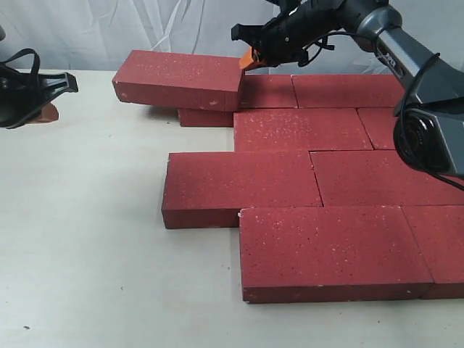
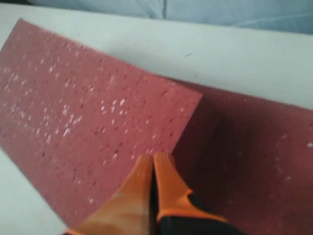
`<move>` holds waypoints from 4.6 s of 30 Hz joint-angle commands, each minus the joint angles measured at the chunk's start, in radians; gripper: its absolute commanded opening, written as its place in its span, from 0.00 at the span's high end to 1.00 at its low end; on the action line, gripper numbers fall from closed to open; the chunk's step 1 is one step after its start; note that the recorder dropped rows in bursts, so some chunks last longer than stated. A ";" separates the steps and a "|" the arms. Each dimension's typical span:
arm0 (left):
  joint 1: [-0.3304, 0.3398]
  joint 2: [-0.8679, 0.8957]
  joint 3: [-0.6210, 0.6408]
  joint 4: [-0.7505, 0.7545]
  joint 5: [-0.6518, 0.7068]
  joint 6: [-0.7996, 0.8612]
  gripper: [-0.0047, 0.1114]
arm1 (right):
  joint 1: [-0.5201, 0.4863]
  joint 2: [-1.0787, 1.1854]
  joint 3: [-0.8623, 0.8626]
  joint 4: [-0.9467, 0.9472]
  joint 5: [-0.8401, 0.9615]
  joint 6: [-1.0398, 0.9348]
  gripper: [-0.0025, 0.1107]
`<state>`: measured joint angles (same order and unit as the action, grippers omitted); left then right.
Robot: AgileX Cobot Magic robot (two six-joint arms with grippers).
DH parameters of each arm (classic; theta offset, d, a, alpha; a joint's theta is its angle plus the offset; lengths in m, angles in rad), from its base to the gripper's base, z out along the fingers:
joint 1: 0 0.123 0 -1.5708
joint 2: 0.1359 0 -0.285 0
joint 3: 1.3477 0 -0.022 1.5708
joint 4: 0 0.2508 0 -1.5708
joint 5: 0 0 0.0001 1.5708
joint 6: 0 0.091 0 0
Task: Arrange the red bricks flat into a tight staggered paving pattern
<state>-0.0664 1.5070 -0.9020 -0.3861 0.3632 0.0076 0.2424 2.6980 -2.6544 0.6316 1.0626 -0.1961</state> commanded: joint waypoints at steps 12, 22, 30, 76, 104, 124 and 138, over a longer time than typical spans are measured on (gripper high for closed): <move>0.005 0.005 0.003 -0.020 -0.008 0.003 0.96 | 0.050 -0.028 -0.002 0.095 0.158 -0.149 0.98; 0.005 0.005 0.003 -0.028 -0.010 0.019 0.96 | 0.062 -0.019 -0.002 -0.042 0.029 -0.209 0.98; 0.005 0.005 0.003 -0.033 -0.010 0.020 0.96 | 0.098 -0.028 0.053 -0.048 0.158 -0.248 0.98; 0.005 0.005 -0.008 -0.037 0.010 0.024 0.96 | 0.352 -0.316 0.510 -0.166 -0.071 -0.107 0.98; 0.005 0.005 -0.008 -0.050 0.008 0.039 0.96 | 0.577 -0.283 0.503 -0.395 -0.270 0.115 0.98; 0.005 0.003 -0.038 -0.467 0.153 0.604 0.96 | 0.287 -0.761 0.871 -0.355 0.127 0.115 0.98; 0.005 0.003 -0.042 -0.376 0.116 0.702 0.96 | 0.103 -1.095 1.385 -0.424 -0.162 0.098 0.98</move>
<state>-0.0620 1.5086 -0.9350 -0.7669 0.5031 0.6606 0.3514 1.6136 -1.2816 0.2133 0.9380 -0.0881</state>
